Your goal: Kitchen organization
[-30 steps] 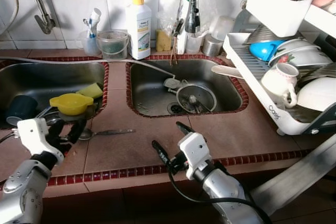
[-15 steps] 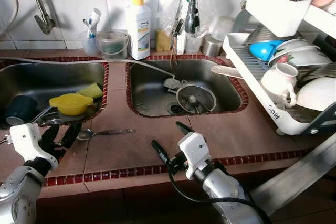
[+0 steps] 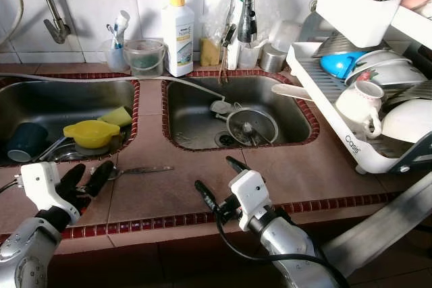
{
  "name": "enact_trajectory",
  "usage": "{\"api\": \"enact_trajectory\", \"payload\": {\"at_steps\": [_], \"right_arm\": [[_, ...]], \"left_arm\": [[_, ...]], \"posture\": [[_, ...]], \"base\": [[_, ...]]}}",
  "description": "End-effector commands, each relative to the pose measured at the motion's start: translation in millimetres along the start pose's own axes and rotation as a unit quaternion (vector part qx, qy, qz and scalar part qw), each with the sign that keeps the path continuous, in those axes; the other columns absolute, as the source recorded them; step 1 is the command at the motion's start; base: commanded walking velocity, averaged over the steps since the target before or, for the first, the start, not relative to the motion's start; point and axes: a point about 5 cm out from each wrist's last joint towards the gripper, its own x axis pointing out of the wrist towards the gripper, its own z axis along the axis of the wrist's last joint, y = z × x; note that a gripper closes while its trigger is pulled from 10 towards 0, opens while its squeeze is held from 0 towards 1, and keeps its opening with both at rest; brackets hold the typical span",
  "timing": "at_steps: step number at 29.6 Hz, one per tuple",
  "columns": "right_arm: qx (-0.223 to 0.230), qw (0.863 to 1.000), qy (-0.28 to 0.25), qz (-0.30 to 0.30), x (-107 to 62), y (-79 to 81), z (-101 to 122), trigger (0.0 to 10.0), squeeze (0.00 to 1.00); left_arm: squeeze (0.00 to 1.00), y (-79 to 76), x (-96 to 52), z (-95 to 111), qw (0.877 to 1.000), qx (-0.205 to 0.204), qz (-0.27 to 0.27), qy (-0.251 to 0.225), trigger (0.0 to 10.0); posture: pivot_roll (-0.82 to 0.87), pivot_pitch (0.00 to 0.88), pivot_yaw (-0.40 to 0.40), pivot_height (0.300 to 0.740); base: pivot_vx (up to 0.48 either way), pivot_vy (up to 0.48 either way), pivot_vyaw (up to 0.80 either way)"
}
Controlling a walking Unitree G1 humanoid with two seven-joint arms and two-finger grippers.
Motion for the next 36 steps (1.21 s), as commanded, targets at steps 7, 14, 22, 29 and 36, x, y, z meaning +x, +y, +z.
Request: {"api": "enact_trajectory", "payload": {"at_steps": [7, 14, 22, 29, 36], "right_arm": [[-0.002, 1.000, -0.012, -0.003, 0.3, -2.5, 4.8, 10.0, 0.00], [-0.003, 1.000, -0.012, -0.004, -0.1, -2.4, 5.0, 10.0, 0.00], [-0.003, 1.000, -0.012, -0.004, -0.2, -2.3, 4.8, 10.0, 0.00], [-0.004, 1.000, -0.013, -0.005, 0.0, -1.0, 5.0, 10.0, 0.00], [-0.004, 1.000, -0.014, -0.005, 0.5, -0.8, 5.3, 10.0, 0.00]], "left_arm": [[0.00, -7.3, 0.7, 0.0, 1.000, 0.008, -0.021, 0.009, 10.0], [0.00, -15.5, -1.0, -2.4, 0.998, 0.018, -0.046, 0.023, 10.0], [0.00, -18.2, -2.2, -4.8, 0.998, 0.022, -0.054, 0.032, 10.0], [0.00, -20.3, -2.3, -6.1, 0.997, 0.025, -0.058, 0.034, 0.1], [0.00, -20.8, -1.4, -6.1, 0.997, 0.024, -0.063, 0.036, 0.0]], "posture": [[-0.07, 0.036, -0.036, 0.740], [-0.07, 0.039, -0.037, 0.740], [-0.07, 0.040, -0.038, 0.740], [-0.07, 0.036, -0.035, 0.740], [-0.07, 0.032, -0.033, 0.740]], "base": [[0.000, 0.000, 0.00], [0.000, 0.000, 0.00], [0.000, 0.000, 0.00], [0.000, 0.000, 0.00], [0.000, 0.000, 0.00]]}}
